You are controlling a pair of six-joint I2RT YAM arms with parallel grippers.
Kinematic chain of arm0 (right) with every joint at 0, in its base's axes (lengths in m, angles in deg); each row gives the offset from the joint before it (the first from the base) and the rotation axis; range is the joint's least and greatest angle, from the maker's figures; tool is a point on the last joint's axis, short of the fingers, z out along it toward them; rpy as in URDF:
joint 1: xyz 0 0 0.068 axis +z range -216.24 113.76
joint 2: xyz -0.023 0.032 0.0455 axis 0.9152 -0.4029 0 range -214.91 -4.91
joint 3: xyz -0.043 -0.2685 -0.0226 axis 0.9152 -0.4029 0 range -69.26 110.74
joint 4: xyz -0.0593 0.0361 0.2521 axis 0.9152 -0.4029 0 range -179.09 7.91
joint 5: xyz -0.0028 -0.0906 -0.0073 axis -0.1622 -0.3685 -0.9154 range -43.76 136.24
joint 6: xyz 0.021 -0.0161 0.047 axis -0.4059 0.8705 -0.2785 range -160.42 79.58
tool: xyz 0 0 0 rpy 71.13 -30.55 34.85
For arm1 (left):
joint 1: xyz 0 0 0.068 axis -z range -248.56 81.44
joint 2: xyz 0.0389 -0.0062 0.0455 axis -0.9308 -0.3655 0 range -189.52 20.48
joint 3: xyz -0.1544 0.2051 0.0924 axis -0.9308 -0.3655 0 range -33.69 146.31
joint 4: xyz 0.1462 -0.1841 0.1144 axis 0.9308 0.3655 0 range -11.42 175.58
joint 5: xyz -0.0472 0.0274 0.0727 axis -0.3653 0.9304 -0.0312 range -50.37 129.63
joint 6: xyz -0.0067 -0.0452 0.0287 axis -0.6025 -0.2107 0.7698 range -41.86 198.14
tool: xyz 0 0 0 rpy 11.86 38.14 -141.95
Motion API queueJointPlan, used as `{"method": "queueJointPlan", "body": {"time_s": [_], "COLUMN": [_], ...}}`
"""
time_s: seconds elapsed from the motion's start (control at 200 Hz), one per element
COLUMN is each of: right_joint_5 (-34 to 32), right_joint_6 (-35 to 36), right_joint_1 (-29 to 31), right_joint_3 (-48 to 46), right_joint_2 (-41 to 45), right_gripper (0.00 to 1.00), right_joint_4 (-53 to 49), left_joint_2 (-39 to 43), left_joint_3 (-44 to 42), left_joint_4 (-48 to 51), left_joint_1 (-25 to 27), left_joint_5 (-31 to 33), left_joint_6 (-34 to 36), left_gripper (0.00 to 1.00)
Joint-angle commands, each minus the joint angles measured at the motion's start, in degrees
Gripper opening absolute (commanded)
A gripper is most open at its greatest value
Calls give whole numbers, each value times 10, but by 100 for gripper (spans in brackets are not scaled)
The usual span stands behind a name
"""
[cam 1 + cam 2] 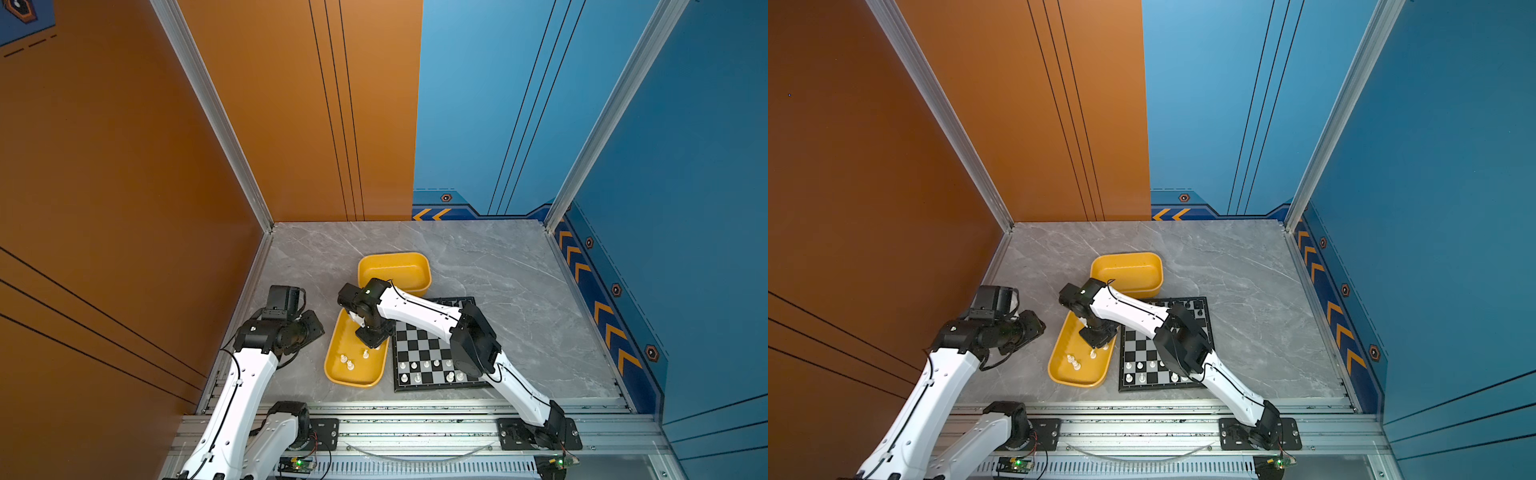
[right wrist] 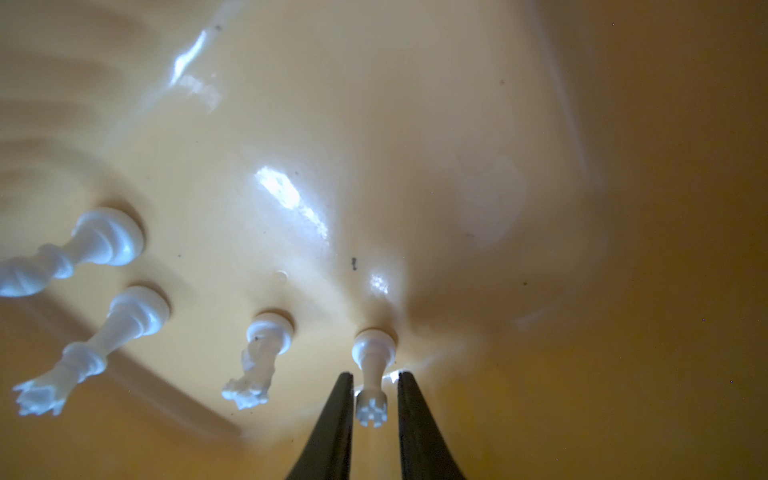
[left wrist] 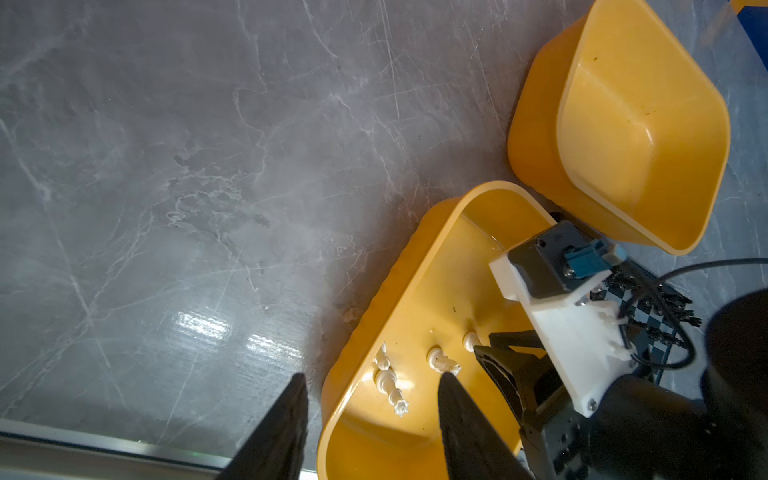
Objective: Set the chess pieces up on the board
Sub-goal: 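Close the right gripper on the white piece nearest its fingers, then lift the white piece and carry it toward the board's near rank with the right gripper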
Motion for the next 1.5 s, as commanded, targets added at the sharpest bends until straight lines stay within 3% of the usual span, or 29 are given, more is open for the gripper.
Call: {"method": "queueJointPlan", "body": {"time_s": [0.0, 0.701, 1.492], "right_joint_5": [-12, -33, -61], "right_joint_6": [-5, -10, -42], "right_joint_1": [-4, -6, -69], "right_joint_3": [15, 22, 74], "right_joint_2": [-17, 0, 102], "right_gripper": [23, 10, 9], "right_joint_4": [-29, -32, -81], "left_joint_2": [-3, -3, -44], "left_joint_3": [-2, 2, 20], "left_joint_4": [-9, -11, -48], "left_joint_1": [-6, -12, -12], "left_joint_5": [-12, -19, -36], "left_joint_6": [14, 19, 31], "left_gripper": [52, 52, 51]}}
